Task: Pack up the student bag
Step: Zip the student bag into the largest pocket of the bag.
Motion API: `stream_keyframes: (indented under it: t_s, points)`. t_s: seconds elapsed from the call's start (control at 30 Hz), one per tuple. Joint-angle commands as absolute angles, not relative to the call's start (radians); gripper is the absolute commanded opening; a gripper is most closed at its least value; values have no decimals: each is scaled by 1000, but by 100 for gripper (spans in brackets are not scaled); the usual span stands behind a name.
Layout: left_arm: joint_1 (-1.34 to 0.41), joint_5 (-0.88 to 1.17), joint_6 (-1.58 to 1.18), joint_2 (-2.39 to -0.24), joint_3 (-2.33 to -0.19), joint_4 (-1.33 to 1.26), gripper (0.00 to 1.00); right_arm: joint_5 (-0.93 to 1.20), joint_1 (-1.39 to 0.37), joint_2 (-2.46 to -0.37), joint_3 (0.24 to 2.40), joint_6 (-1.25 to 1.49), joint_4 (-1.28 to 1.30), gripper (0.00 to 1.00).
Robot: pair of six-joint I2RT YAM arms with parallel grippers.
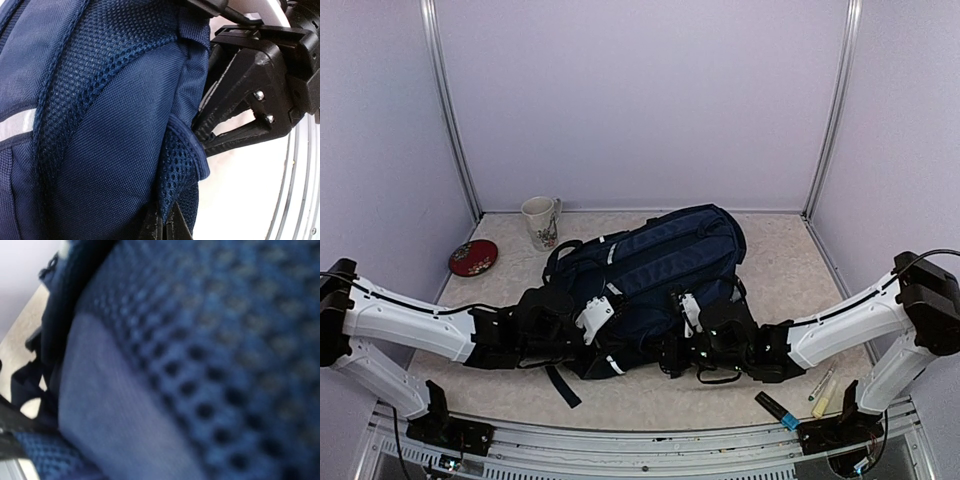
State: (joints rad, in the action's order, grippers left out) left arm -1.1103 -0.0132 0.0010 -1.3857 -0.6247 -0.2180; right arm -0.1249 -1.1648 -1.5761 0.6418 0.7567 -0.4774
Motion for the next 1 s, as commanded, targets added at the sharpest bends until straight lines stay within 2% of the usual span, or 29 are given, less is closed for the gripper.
stream_keyframes:
  t_s: [0.0, 0.1, 0.27, 0.33, 0.4, 0.6, 0.97]
  points:
    - [-1162, 161, -46, -1412, -689, -378, 0, -195, -1170, -1560, 622, 777, -488, 30]
    - [-1169, 207, -64, -1446, -704, -434, 0, -225, -1173, -1569, 623, 788, -476, 30]
    - [-1187, 220, -51, -1489, -762, -417, 0, -309, -1174, -1596, 654, 816, -420, 19]
    - [-1187, 213, -44, -1481, -757, -411, 0, -332, -1173, -1604, 667, 815, -394, 12]
    - [-1186, 194, -29, -1466, -751, -388, 0, -368, -1173, -1598, 681, 818, -335, 0]
    - [-1167, 49, 39, -1403, -718, -273, 0, -418, -1142, -1489, 622, 799, -209, 0]
    - [-1082, -81, 58, -1328, -669, -147, 0, -228, -926, -1278, 550, 631, 19, 0]
